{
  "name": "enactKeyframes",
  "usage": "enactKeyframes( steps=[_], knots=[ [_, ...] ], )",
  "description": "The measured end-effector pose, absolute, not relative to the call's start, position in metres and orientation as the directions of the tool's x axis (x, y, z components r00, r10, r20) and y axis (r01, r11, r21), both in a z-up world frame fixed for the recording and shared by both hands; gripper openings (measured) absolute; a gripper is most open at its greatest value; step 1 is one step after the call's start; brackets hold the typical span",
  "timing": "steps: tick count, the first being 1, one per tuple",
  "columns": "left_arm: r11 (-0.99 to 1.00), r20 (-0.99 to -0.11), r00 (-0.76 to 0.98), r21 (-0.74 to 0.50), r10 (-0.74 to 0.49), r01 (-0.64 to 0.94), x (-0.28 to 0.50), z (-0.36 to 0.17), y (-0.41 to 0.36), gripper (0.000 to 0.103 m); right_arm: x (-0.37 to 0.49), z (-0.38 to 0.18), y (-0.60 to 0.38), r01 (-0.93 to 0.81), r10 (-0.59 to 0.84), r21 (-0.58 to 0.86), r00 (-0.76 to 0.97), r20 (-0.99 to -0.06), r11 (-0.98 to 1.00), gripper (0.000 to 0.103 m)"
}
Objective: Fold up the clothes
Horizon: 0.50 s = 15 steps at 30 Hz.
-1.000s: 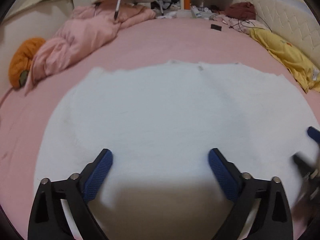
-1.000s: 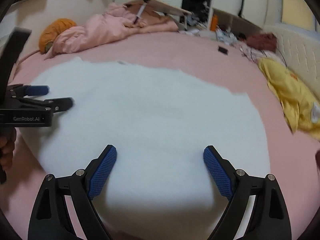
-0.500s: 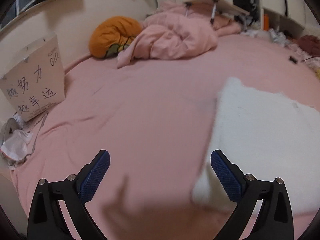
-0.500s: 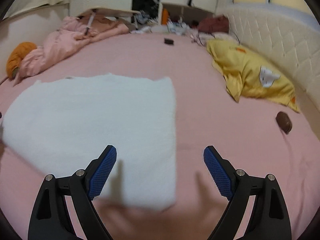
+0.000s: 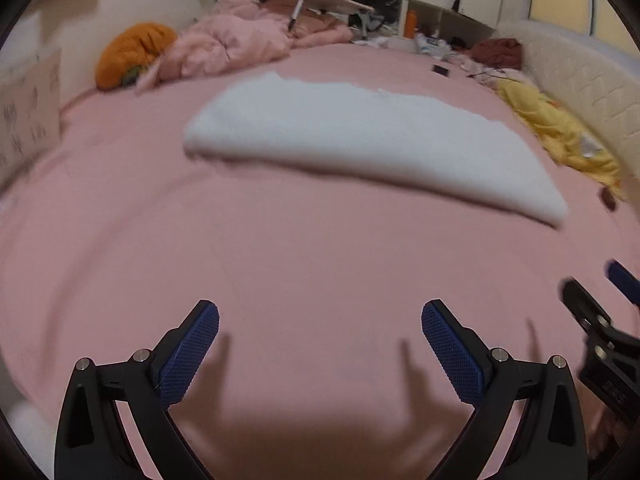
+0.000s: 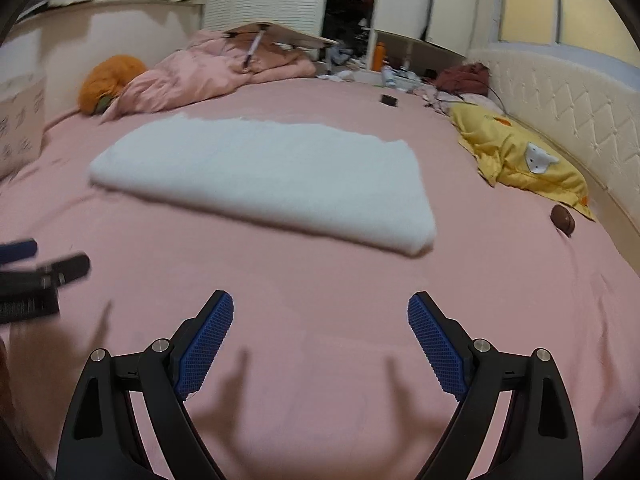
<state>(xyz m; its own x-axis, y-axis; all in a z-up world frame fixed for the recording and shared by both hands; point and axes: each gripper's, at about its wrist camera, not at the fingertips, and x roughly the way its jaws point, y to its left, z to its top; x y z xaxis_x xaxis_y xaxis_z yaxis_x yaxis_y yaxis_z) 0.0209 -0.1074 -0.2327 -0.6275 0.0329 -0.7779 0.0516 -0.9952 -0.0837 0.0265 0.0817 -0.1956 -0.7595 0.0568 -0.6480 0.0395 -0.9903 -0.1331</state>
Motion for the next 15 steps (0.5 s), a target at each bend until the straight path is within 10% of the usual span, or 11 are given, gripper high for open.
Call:
enactKeyframes(
  steps=[15],
  knots=[
    [-0.995,-0.807,-0.588,-0.017,-0.046,0.101,0.021,-0.245,-0.109,0.102,0.042,-0.190,0.104,-0.028,0.055,-0.052,-0.759,-0.649,-0.998,0.090]
  ],
)
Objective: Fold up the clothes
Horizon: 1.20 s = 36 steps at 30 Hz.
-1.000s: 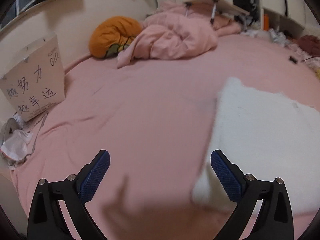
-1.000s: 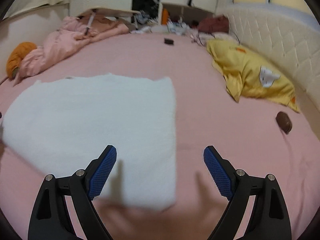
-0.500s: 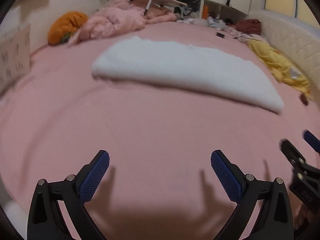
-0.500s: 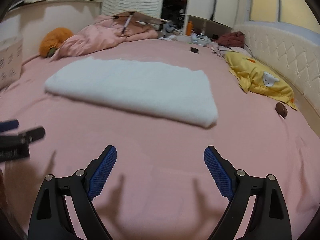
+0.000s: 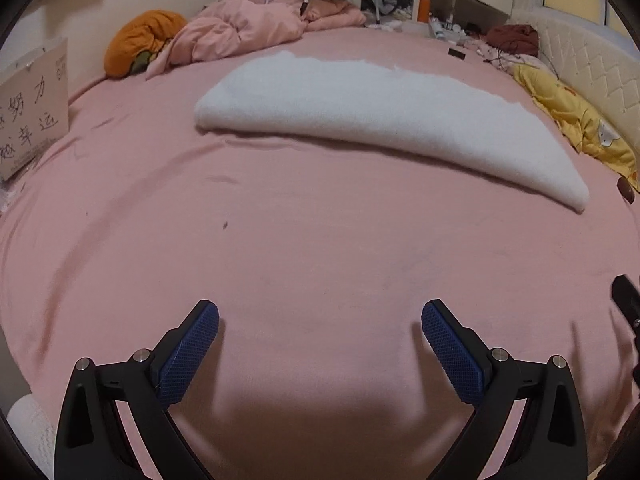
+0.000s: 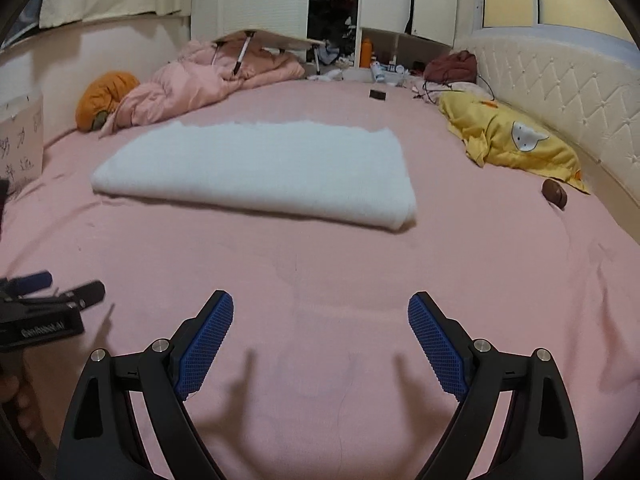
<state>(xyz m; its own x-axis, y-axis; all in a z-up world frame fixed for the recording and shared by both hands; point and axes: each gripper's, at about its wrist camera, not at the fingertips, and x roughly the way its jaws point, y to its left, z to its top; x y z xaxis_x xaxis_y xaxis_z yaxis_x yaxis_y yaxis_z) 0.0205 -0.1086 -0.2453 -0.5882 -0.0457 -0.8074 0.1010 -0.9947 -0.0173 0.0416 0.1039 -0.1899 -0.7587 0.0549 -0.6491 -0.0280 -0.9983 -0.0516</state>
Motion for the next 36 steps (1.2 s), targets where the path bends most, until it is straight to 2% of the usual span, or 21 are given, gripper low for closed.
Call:
enactKeyframes(
  steps=[10,22,29,36],
  knots=[
    [-0.987,-0.814,-0.581,-0.081,-0.014,0.138,0.018,-0.246,-0.122,0.102,0.043,-0.186,0.106,-0.033,0.054,-0.045,-0.761,-0.646,-0.998,0.090],
    [-0.988,-0.802,-0.597,-0.091,-0.002,0.125,0.017,-0.243,-0.122,0.102,0.040,-0.189,0.104,-0.024,0.042,-0.036,-0.754,-0.656,-0.999,0.090],
    [-0.979,-0.807,-0.586,-0.170,0.073,0.111,0.013,-0.244,-0.127,0.102,0.037,-0.193,0.106,-0.026,0.030,-0.015,-0.746,-0.665,-1.000,0.090],
    [-0.980,-0.804,-0.591,-0.160,0.058,0.121,0.010,-0.242,-0.127,0.102,0.030,-0.201,0.109,-0.041,0.021,0.013,-0.726,-0.687,-0.999,0.090]
  ],
)
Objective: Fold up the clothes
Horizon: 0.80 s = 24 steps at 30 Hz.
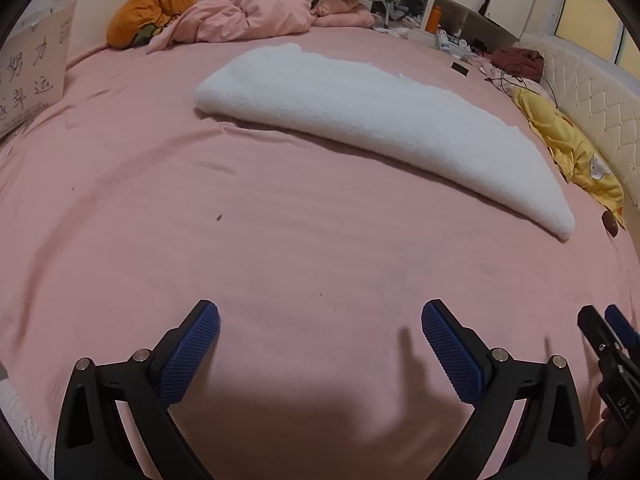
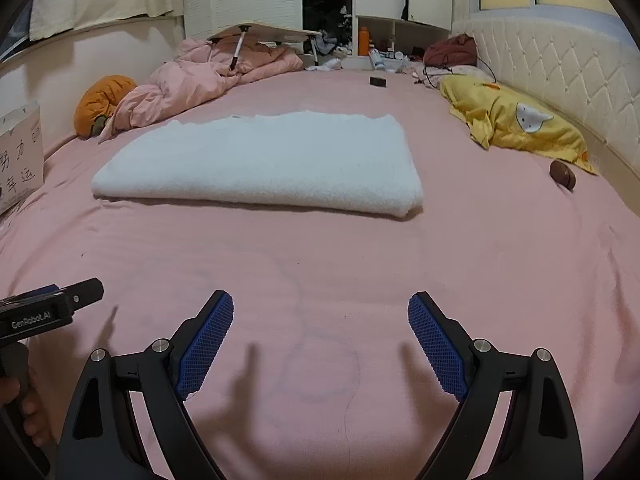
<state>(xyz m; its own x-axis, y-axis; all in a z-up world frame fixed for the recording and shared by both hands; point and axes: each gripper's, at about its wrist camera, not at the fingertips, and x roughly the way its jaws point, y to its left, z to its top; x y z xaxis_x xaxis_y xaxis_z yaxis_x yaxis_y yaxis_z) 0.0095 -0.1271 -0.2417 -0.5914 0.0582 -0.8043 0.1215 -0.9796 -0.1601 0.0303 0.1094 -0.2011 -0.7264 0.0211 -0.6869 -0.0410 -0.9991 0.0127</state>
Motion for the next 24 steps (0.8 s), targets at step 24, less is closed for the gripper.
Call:
enactKeyframes(
  steps=[24],
  knots=[
    [-0.566,-0.585,-0.671,-0.772,0.456,0.288,-0.155,-0.267,-0.229,0.102,-0.008,-0.211,0.122,-0.092,-0.011,0.102,-0.683,-0.730,-0.991,0.090]
  ],
)
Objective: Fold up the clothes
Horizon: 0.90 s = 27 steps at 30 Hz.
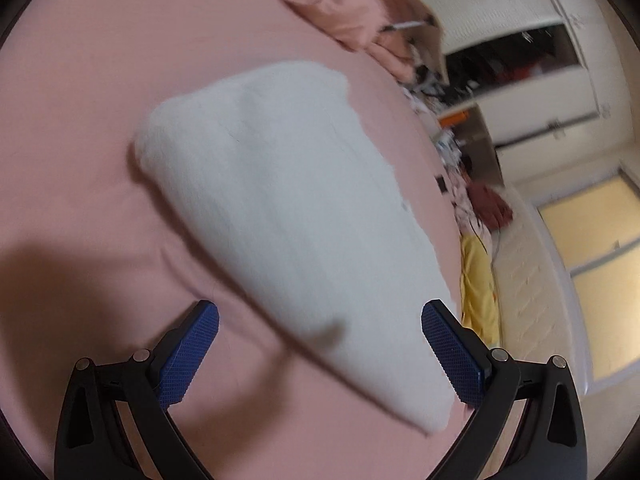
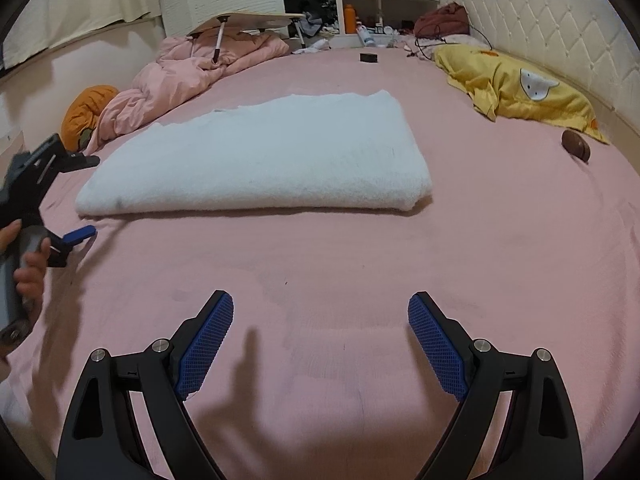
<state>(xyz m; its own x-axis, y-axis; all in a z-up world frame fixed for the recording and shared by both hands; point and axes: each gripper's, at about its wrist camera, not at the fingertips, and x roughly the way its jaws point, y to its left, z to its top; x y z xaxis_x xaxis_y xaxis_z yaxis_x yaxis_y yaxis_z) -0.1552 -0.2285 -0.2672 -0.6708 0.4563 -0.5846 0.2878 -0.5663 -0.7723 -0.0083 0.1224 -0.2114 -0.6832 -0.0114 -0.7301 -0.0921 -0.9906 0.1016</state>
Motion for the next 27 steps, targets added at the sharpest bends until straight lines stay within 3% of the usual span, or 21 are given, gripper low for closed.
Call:
enactKeyframes(
  steps=[4,12,14,16,24,27],
  knots=[
    [-0.555,-0.553,-0.707,-0.787,0.441,0.270,-0.178,-0.268,-0.234,0.102,-0.014,-0.212,0.124,-0.091,-0.010,0.099,-0.684,-0.729,-0.991,0.090],
    [-0.635,-0.584,-0.702,-0.734,0.408,0.241,-0.233,-0.266,-0.238,0.101,-0.024,-0.217,0.127,-0.092,-0.017,0.107,-0.675,-0.738,-0.990,0.090],
    [-0.680,-0.581,-0.711,-0.706,0.396,0.198,-0.238,-0.263,-0.237,0.092,-0.027,-0.218,0.126,-0.084,-0.021,0.105,-0.673,-0.739,-0.991,0.090],
    [-0.671,-0.562,-0.714,-0.721,0.417,0.176,-0.240,-0.267,-0.238,0.033,-0.035,-0.216,0.124,-0.067,-0.023,0.093,-0.678,-0.735,-0.993,0.090],
    [-0.636,-0.533,-0.721,-0.754,0.443,0.166,-0.233,-0.292,-0.249,0.028,-0.136,-0.170,0.091,0.023,-0.032,0.023,-0.812,-0.583,-0.999,0.090],
    [-0.638,-0.524,-0.725,-0.754,0.446,0.153,-0.231,-0.295,-0.249,0.028,-0.191,-0.167,0.071,0.021,-0.010,-0.013,-0.812,-0.584,-1.000,0.090]
  ],
)
